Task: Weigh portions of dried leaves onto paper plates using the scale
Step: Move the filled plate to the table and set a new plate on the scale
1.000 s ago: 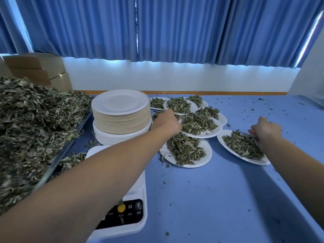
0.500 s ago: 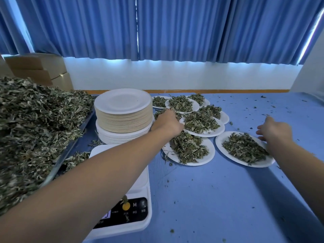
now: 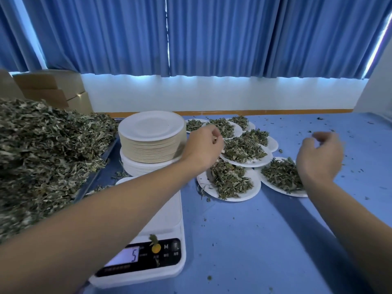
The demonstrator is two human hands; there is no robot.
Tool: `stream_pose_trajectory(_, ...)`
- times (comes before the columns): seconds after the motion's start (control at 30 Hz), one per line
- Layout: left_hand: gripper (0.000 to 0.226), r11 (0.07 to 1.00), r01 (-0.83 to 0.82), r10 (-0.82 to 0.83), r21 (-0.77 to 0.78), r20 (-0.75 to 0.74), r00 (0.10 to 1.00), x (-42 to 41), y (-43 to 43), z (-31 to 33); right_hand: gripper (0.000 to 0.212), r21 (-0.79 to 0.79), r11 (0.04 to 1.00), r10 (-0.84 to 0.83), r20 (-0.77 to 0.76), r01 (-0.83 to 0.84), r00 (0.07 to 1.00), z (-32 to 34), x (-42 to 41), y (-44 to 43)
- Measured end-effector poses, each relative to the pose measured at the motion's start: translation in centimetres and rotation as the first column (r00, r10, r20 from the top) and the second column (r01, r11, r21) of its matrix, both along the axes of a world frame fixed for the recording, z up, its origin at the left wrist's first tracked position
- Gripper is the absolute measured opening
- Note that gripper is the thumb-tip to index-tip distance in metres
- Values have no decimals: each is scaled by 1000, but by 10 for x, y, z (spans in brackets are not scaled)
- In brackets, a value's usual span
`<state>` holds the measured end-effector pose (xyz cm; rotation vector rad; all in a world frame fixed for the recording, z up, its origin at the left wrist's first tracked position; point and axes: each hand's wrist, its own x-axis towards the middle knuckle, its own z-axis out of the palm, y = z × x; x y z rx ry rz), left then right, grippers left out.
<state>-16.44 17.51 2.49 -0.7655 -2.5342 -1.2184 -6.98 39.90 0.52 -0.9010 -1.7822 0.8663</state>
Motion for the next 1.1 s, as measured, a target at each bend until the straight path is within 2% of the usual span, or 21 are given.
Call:
stream_pose_trajectory(0.03,10,1000,23,-23,-1,-57,998,4,-10,5,24,101,987,129,5,-128,992,8,-2,-13)
stream_pose_trajectory(0.1,11,999,34,-38,-26,-196,980,12,-35,9,18,230,888,393,74,-399,917,25,-8,-47)
stream_pose_trajectory(0.2,14,998,47,-63,-49,-412,909,20,-81,11,19,412,638,612,241,-650,753,45,-23,-98)
stream_pose_trajectory(0.27,16,998,-1,-27,-56,-488,872,20,-113,16,24,508,434,670,371,-745,643,55,-36,-132)
stream_pose_trajectory(0.33,19,994,-84,36,-72,-501,864,14,-140,22,28,550,256,669,494,-795,556,64,-48,-159)
stream_pose_trajectory(0.4,23,988,-117,58,-103,-457,888,6,-161,26,31,564,149,604,598,-812,527,73,-59,-179)
stream_pose_trajectory(0.47,25,988,-58,-1,-146,-375,927,-2,-179,27,34,548,75,520,691,-833,502,79,-66,-192)
stream_pose_trajectory(0.57,27,984,52,-98,-170,-273,957,-10,-194,26,28,504,15,498,745,-864,443,82,-72,-199)
stream_pose_trajectory(0.73,25,982,31,-76,-187,-241,967,-22,-202,24,22,429,28,562,741,-903,369,84,-77,-200)
stream_pose_trajectory(1.1,16,972,76,-139,-221,-285,949,-32,-205,28,18,471,-46,501,774,-881,388,85,-82,-205)
